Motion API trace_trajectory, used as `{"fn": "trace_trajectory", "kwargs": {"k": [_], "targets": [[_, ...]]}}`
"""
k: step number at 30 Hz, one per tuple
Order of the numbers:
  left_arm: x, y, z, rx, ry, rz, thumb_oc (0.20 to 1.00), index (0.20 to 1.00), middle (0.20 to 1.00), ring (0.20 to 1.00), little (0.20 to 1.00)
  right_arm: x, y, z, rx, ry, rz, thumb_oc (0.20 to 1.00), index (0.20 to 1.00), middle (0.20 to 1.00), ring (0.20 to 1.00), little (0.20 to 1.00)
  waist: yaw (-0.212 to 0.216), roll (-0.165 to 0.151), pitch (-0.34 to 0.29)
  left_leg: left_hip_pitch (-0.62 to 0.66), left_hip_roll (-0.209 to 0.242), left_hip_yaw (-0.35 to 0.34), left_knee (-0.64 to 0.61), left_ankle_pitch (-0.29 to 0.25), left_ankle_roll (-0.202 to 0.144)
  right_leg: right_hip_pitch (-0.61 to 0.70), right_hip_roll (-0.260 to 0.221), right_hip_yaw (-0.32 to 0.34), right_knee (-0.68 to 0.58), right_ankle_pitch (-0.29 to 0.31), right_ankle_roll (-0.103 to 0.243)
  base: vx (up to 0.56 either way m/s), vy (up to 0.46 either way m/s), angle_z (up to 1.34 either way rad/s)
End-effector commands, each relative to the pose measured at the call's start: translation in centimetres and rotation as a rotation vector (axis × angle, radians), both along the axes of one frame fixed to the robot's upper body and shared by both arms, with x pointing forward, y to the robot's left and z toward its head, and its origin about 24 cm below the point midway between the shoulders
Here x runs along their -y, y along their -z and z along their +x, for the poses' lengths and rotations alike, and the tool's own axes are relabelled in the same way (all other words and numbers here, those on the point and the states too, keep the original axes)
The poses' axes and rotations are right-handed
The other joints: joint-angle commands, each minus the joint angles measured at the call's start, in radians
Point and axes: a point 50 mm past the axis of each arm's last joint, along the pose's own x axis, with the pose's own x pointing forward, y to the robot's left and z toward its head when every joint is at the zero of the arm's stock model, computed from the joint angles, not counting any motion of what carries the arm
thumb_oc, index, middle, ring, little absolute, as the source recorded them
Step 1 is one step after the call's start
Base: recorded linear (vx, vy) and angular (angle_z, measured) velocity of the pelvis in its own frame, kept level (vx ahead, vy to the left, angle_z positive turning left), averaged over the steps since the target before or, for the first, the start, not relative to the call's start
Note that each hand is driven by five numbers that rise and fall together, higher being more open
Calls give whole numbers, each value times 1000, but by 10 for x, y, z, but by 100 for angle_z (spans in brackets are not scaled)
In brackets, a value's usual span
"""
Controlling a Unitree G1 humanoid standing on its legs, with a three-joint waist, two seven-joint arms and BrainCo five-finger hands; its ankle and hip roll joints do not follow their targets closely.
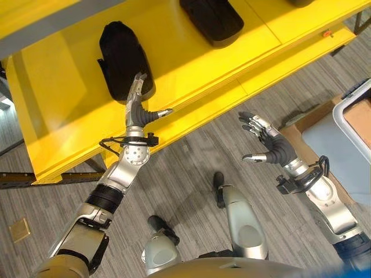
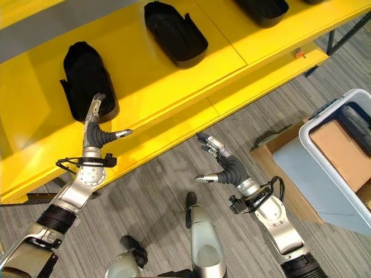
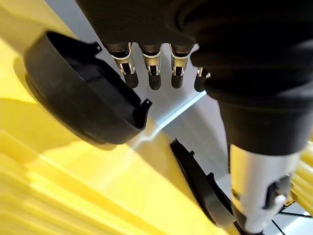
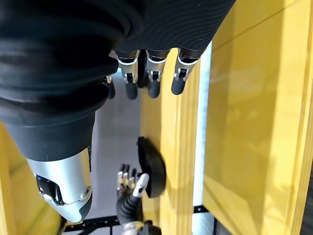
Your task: Move parts from the plastic box to the shelf.
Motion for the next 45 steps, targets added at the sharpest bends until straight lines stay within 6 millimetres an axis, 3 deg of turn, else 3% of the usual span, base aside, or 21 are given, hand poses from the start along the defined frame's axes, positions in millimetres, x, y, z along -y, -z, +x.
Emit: {"fn": "trace_trajectory", "kwargs": {"k": [1,8,11,17,20,23,26,27,36,45], "targets": [[-26,-4,-2,25,-118,-98,1000,1000,1000,1000,1000,-7,-17,-6,91,-43,51,1000,1000,1000,1000,1000,-5,-58,-24,-76,81,-29,143,-13,-11,87,-35,-11,-68,-55,92,0,0,0],[-53,9,-13,107,-426,-166,1000,1000,1000,1000,1000,-9,-13,-9,93,-14,70,1000,1000,1000,1000,1000,-2,-65,-23,-80,82,-30,145,-9,-14,86,-36,-12,-66,-59,90,0,0,0],[-56,6,-17,171,-468,-149,1000,1000,1000,1000,1000,-10,-11,-10,92,-7,71,1000,1000,1000,1000,1000,3,-67,-23,-81,84,-32,148,-8,-15,88,-39,-13,-66,-60,89,0,0,0],[-55,-42,-38,626,-554,60,1000,1000,1000,1000,1000,-9,-8,-12,111,31,80,1000,1000,1000,1000,1000,26,-74,-23,-100,79,-56,153,-24,-13,88,-44,-25,-63,-63,87,3,-34,8],[-51,-55,-37,678,-503,100,1000,1000,1000,1000,1000,-10,-8,-10,113,48,81,1000,1000,1000,1000,1000,27,-73,-24,-111,78,-65,155,-27,-13,85,-43,-25,-63,-65,87,-6,-6,11],[-50,-65,-32,669,-480,71,1000,1000,1000,1000,1000,-5,-8,-9,113,52,82,1000,1000,1000,1000,1000,23,-73,-25,-113,77,-67,154,-34,-10,89,-41,-20,-64,-66,88,30,-10,0],[-59,-51,-30,547,-517,12,1000,1000,1000,1000,1000,0,-10,-12,109,52,102,1000,1000,1000,1000,1000,18,-81,-31,-109,81,-64,162,-39,-9,82,-40,-11,-60,-62,95,58,-31,-1],[-63,-47,-26,498,-519,16,1000,1000,1000,1000,1000,1,-18,-9,138,53,130,1000,1000,1000,1000,1000,18,-80,-29,-141,98,-75,180,-27,-23,52,-34,-2,-60,-53,97,-21,-30,-5],[-53,-46,-12,385,-426,-144,1000,1000,1000,1000,1000,-10,-31,-6,192,56,137,1000,1000,1000,1000,1000,15,-72,11,-153,106,-70,184,-18,-16,34,-38,-12,-40,-60,90,-57,14,-3],[-55,-12,-15,280,-559,-438,1000,1000,1000,1000,1000,-5,-23,-9,176,87,111,1000,1000,1000,1000,1000,13,-79,10,-144,113,-53,179,-20,-22,33,-51,-26,-42,-59,93,-5,-2,1]]}}
